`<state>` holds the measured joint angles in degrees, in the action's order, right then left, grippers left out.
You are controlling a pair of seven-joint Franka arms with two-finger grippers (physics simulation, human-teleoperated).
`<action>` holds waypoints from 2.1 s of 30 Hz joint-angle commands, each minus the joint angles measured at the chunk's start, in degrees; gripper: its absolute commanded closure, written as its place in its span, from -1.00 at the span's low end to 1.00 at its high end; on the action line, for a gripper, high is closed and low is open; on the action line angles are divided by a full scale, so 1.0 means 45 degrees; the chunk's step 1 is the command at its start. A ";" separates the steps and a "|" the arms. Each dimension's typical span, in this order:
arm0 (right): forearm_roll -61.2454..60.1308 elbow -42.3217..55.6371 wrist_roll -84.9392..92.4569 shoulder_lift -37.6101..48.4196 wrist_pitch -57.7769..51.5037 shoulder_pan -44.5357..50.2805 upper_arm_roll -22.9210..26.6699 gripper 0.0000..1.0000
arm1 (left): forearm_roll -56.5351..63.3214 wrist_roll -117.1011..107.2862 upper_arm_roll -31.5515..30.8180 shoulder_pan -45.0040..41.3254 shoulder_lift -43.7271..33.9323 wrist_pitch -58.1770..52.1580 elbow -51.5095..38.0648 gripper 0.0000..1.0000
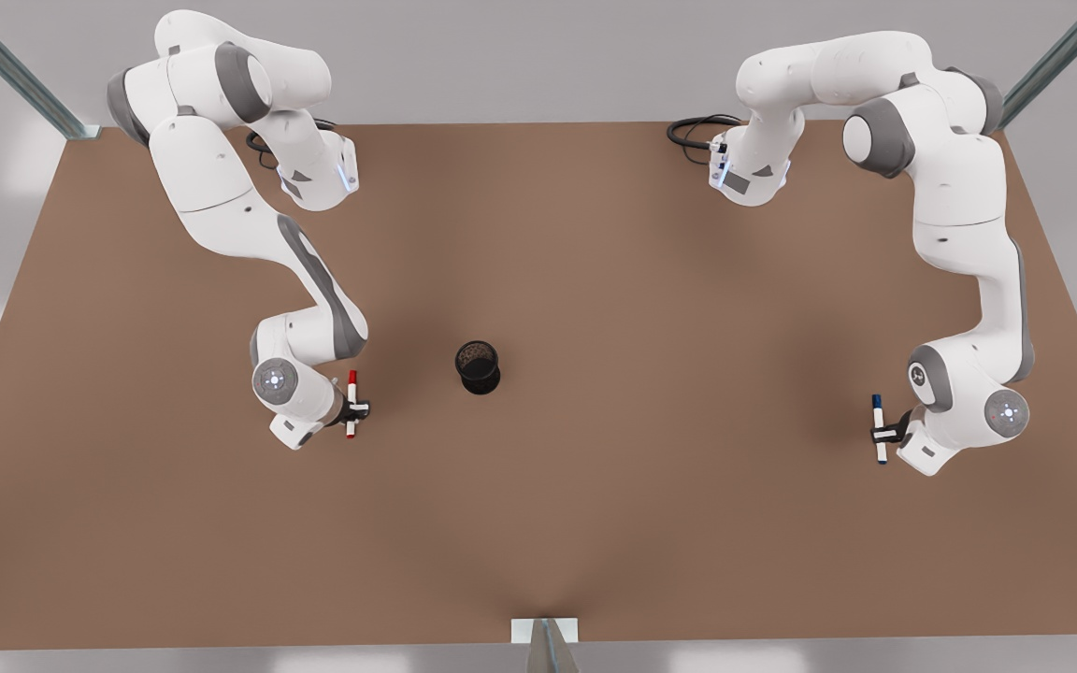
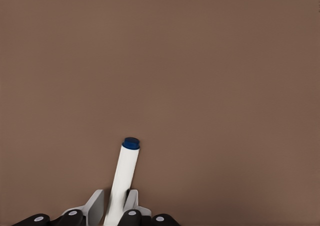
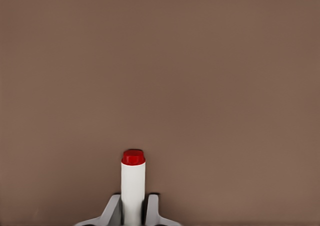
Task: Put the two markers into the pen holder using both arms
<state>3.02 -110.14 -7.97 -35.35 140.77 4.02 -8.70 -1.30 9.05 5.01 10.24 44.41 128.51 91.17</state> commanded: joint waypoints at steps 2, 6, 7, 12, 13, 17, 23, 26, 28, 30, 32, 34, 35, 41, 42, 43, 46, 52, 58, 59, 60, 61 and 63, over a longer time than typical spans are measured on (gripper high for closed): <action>-0.0008 0.0022 0.0228 0.0024 -0.0012 -0.0014 -0.0001 0.32 | -0.0003 -0.0058 0.0001 -0.0009 -0.0006 0.0015 -0.0006 0.28; -0.0008 0.0041 0.0248 0.0024 -0.0012 -0.0034 -0.0001 0.37 | 0.0016 -0.0058 0.0001 -0.0029 0.0013 0.0015 -0.0025 0.34; -0.0008 0.0061 0.0248 0.0024 -0.0012 -0.0034 -0.0001 0.38 | 0.0036 -0.0058 0.0001 -0.0029 0.0013 0.0015 -0.0025 0.34; -0.0008 0.0061 0.0248 0.0024 -0.0012 -0.0014 -0.0021 0.41 | 0.0016 -0.0058 0.0020 -0.0068 0.0111 0.0015 -0.0045 0.38; -0.0008 0.0061 0.0248 0.0024 -0.0012 -0.0014 -0.0021 0.41 | 0.0016 -0.0077 0.0001 -0.0068 0.0111 0.0015 -0.0045 0.41; -0.0008 0.0061 0.0326 0.0180 -0.0012 -0.0014 -0.0040 0.41 | 0.0036 -0.0077 0.0020 -0.0087 0.0092 0.0015 -0.0045 0.48; -0.0144 0.0646 0.1790 0.0630 -0.1086 -0.0112 -0.0138 0.41 | 0.0036 -0.0077 0.0020 -0.0087 0.0189 0.0015 -0.0064 0.47; -0.0339 0.1037 0.4054 0.1040 -0.1652 -0.0365 -0.0821 0.41 | 0.0036 -0.0155 0.0020 -0.0107 0.0189 0.0015 -0.0064 0.47; -0.2232 0.2423 0.7608 0.0962 -0.2921 -0.0698 -0.1310 0.41 | 0.0036 -0.0234 0.0020 -0.0107 0.0170 0.0015 -0.0064 0.48; -0.5239 0.3556 1.1669 0.0767 -0.4406 -0.0678 -0.1310 0.41 | 0.0036 -0.0253 0.0020 -0.0107 0.0111 -0.0004 -0.0064 0.48; -0.8205 0.3908 1.5416 0.0649 -0.5109 -0.0678 -0.1310 0.41 | 0.0036 -0.0253 0.0020 -0.0107 0.0111 -0.0004 -0.0045 0.48; -1.0163 0.4123 1.9424 0.0669 -0.5871 -0.0698 -0.1329 0.41 | 0.0017 -0.0253 0.0020 -0.0087 0.0111 -0.0004 -0.0064 0.48; -1.1081 0.4260 2.1592 0.0649 -0.6047 -0.0679 -0.1310 0.42 | 0.0036 -0.0253 0.0020 -0.0087 0.0111 -0.0004 -0.0064 0.48; -1.3933 0.4807 2.9621 0.0396 -0.6204 -0.0620 -0.1700 0.42 | 0.0036 -0.0390 0.0040 -0.0087 -0.0104 -0.0102 -0.0064 0.48; -1.4245 0.4807 3.0598 0.0259 -0.6184 -0.0620 -0.1876 0.42 | 0.0036 -0.0390 0.0020 -0.0087 -0.0104 -0.0102 -0.0045 0.48; -1.4792 0.4807 3.1536 0.0259 -0.6184 -0.0561 -0.1896 0.42 | 0.0036 -0.0390 0.0040 -0.0087 -0.0104 -0.0102 -0.0045 0.48; -1.5535 0.4749 3.3704 0.0259 -0.6087 -0.0327 -0.1954 0.42 | 0.0036 -0.0410 0.0040 -0.0087 -0.0104 -0.0102 -0.0064 0.48; -1.6101 0.3675 3.5013 0.0297 -0.6203 -0.0307 -0.2462 0.42 | 0.0036 -0.0468 0.0040 -0.0087 -0.0104 -0.0141 -0.0045 0.48; -1.6590 0.2229 3.5990 0.0493 -0.6204 -0.0464 -0.2833 0.42 | 0.0036 -0.1191 0.0040 -0.0283 -0.0572 -0.0844 -0.0006 0.48; -1.6590 0.2190 3.6010 0.0473 -0.6204 -0.0464 -0.2833 0.42 | 0.0036 -0.1191 0.0040 -0.0283 -0.0592 -0.0863 -0.0006 0.48; -1.6590 0.2092 3.6146 0.0415 -0.6204 -0.0464 -0.2833 0.42 | 0.0036 -0.1268 0.0040 -0.0380 -0.0650 -0.0980 -0.0005 0.48; -1.6590 0.1897 3.6244 0.0356 -0.6204 -0.0464 -0.2833 0.42 | 0.0055 -0.1737 0.0040 -0.0575 -0.0806 -0.1136 0.0014 0.48; -1.6590 0.1624 3.6419 0.0356 -0.6203 -0.0483 -0.2833 0.42 | 0.0055 -0.2674 0.0021 -0.0907 -0.1061 -0.1449 0.0033 0.48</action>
<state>-71.35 -102.44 120.61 -33.77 112.93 1.89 -21.41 -0.66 3.90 5.15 6.62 40.13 124.51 91.27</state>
